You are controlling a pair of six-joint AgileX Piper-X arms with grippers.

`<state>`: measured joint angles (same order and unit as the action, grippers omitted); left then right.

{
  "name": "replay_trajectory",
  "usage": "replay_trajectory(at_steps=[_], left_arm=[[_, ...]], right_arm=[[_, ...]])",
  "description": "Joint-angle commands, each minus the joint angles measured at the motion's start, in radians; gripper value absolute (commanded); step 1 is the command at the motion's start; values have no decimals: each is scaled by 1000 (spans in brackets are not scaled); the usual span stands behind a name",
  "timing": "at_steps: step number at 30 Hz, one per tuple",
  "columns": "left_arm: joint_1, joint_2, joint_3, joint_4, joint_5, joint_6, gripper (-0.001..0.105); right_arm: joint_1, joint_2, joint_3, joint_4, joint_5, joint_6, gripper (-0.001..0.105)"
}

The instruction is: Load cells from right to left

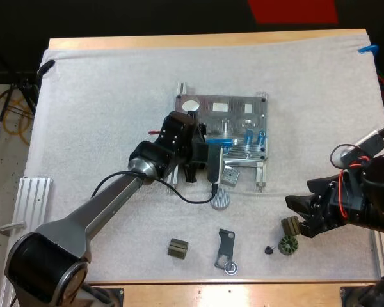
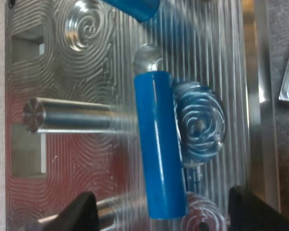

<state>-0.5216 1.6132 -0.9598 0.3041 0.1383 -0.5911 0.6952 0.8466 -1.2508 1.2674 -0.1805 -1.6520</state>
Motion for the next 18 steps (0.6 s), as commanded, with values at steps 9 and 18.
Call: replay_trajectory(at_steps=[9, 18], left_arm=[[-2, 3, -3, -40, -8, -1, 56], [-2, 52, -3, -36, -32, -4, 52]], right_arm=[[-3, -5, -6, 4, -12, -11, 54], [-3, -5, -6, 4, -26, -8, 54]])
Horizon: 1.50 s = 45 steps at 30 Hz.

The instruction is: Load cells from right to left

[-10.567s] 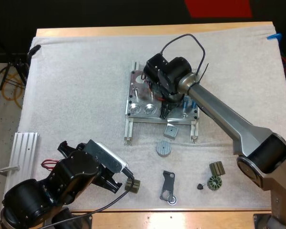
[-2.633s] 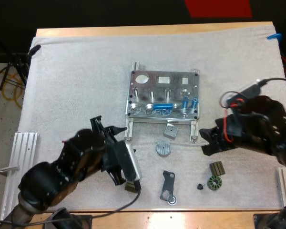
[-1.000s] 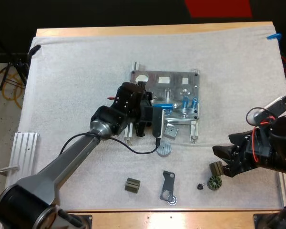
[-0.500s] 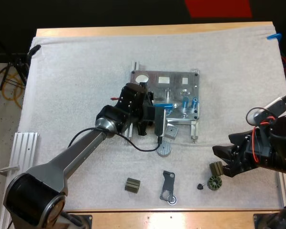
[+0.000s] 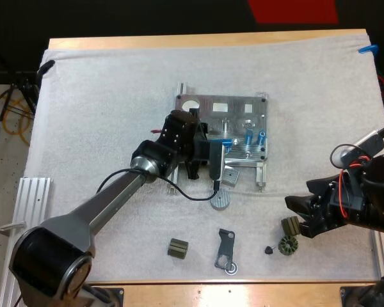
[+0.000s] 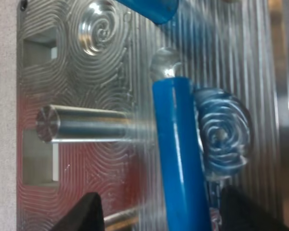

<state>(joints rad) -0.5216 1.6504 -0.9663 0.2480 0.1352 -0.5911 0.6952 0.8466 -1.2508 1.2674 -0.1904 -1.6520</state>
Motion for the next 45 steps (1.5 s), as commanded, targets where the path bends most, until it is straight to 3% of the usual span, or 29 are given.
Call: replay_trajectory(at_steps=[1, 8, 11, 13, 16, 18, 32, 37, 42, 45], left_arm=[[-2, 15, 3, 20, -29, -4, 52], [-2, 15, 3, 17, -26, -4, 50], [-2, 15, 3, 19, -26, -4, 33], [-2, 15, 3, 29, -17, -4, 16], [-2, 15, 3, 31, -9, -4, 3], [-2, 15, 3, 31, -9, -4, 0], [-7, -58, 3, 42, -12, -36, 0], [-7, -132, 3, 120, -8, -91, 0], [-7, -210, 3, 233, 1, -92, 0], [-7, -272, 3, 289, 52, -141, 0]], right_arm=[[-3, -5, -6, 4, -16, -8, 54], [-3, -5, -6, 4, -16, -8, 54], [-3, -5, -6, 4, -16, -8, 54], [-3, -5, -6, 2, -16, -8, 54], [-3, -5, -6, 1, -16, -8, 54], [-3, -5, -6, 1, -16, -8, 54], [-3, -5, -6, 1, -16, -8, 54], [-3, -5, -6, -8, -13, -8, 54], [-3, -5, -6, -31, -13, -8, 54], [-3, -5, -6, -55, -16, -8, 54]])
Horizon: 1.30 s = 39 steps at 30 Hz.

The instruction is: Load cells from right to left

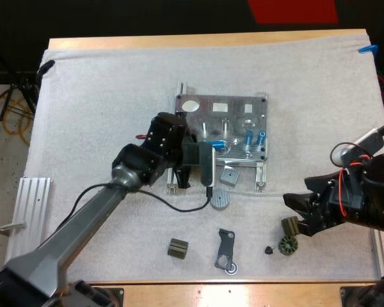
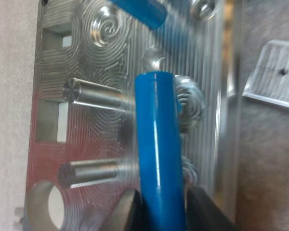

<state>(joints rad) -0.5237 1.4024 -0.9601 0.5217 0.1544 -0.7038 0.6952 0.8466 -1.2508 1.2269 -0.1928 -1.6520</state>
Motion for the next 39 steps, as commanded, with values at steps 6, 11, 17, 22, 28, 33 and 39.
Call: replay_trajectory(at_steps=[6, 11, 17, 22, 28, 33, 39], left_arm=[[-2, -172, -3, 81, 117, -84, 0], [-2, -277, -3, 179, 134, -80, 0], [-2, -384, -3, 268, 187, -84, 0], [-2, -478, -3, 282, 211, -108, 0], [-2, -544, -3, 302, 268, -137, 0], [-2, -567, -3, 373, 269, -137, 0], [-2, -571, -3, 394, 306, -137, 0]], right_arm=[[-3, -5, 4, -85, -45, 21, 54], [-3, -5, 30, -167, -136, 94, 54], [-3, 18, 56, -269, -234, 187, 54], [-3, 58, 99, -342, -298, 249, 54], [-3, 126, 120, -414, -364, 288, 54], [-3, 183, 120, -451, -374, 288, 54], [-3, 244, 120, -468, -444, 316, 54]])
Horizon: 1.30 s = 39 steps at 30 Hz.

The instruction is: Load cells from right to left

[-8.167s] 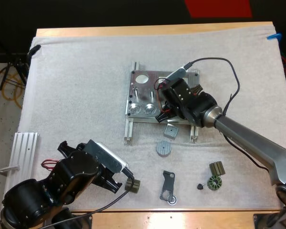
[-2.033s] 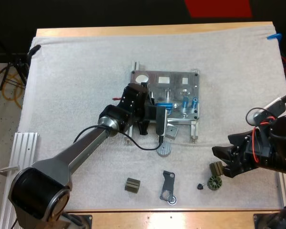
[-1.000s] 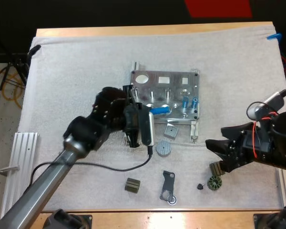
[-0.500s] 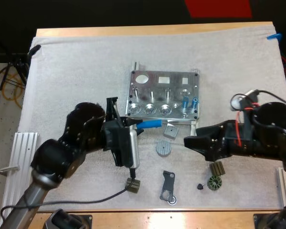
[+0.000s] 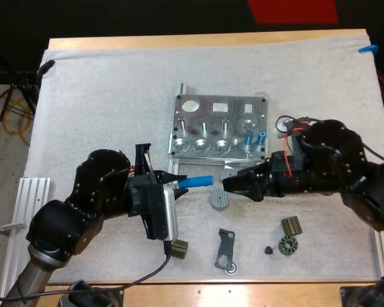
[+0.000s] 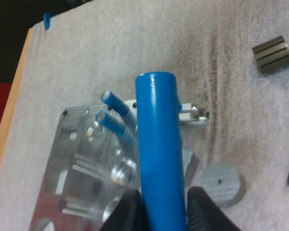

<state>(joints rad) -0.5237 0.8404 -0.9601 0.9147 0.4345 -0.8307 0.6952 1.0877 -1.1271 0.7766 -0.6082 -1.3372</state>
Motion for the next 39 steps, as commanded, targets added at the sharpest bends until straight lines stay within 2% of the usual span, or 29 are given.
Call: replay_trajectory(at_steps=[1, 4, 15, 39], left_arm=[[-2, -9, -3, 1, 46, -10, 0], [-2, -9, -3, 1, 77, -10, 0], [-2, -9, -3, -4, 77, -10, 0], [-2, -9, -3, -67, 77, -10, 0]], right_arm=[[-3, 14, -4, -19, -40, 5, 54], [-3, 32, -4, -38, -48, 24, 54], [-3, 47, 1, -108, -70, 100, 54], [-3, 47, 1, -127, -80, 130, 54]])
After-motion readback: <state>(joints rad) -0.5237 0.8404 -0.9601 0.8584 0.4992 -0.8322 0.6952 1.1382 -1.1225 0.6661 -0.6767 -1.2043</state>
